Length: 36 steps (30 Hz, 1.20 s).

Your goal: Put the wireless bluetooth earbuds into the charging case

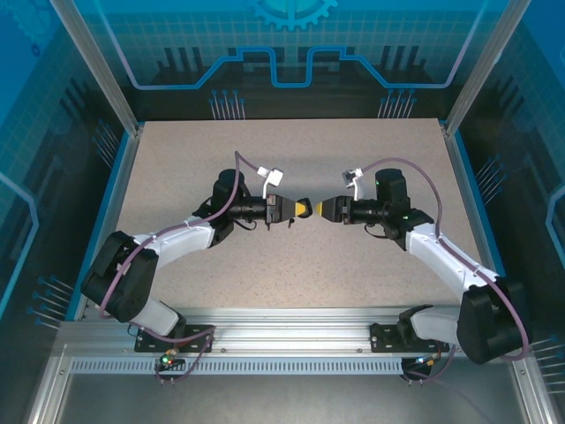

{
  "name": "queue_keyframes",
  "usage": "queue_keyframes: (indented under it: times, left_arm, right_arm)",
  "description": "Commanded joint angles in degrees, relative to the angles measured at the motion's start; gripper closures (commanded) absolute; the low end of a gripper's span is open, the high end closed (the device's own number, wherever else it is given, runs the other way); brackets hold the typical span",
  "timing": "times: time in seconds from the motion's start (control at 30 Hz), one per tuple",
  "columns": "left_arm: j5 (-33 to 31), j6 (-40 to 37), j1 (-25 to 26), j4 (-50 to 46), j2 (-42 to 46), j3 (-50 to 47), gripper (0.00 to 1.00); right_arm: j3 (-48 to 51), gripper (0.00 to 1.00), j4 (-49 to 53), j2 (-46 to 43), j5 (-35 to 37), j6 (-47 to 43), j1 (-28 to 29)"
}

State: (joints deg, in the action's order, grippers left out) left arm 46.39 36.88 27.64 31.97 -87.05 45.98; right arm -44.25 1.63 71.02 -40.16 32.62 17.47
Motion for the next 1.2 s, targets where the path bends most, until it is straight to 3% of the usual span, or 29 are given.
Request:
queue_keyframes:
  times: [0.0, 0.6, 1.13, 1.17]
  left_arm:
    - [1.4, -1.8, 0.1, 1.3, 0.5, 1.4, 1.00]
    - [2.3, -1.4, 0.1, 1.8, 0.1, 1.4, 1.00]
    - [1.7, -0.4, 0.1, 3.1, -1.4, 1.3, 1.00]
    - [1.5, -0.5, 0.1, 2.8, -1.4, 1.4, 0.91]
  right_arm:
    - [-1.8, 0.51, 1.4, 1.6, -1.0, -1.4, 1.6]
    - [-4.4, 0.60, -1.7, 7.9, 1.2, 1.1, 2.8]
    - [-5.8, 1.00, -1.2, 9.4, 0.5, -0.2, 4.0]
    - [-5.8, 1.00, -0.8, 9.5, 0.8, -0.3, 4.0]
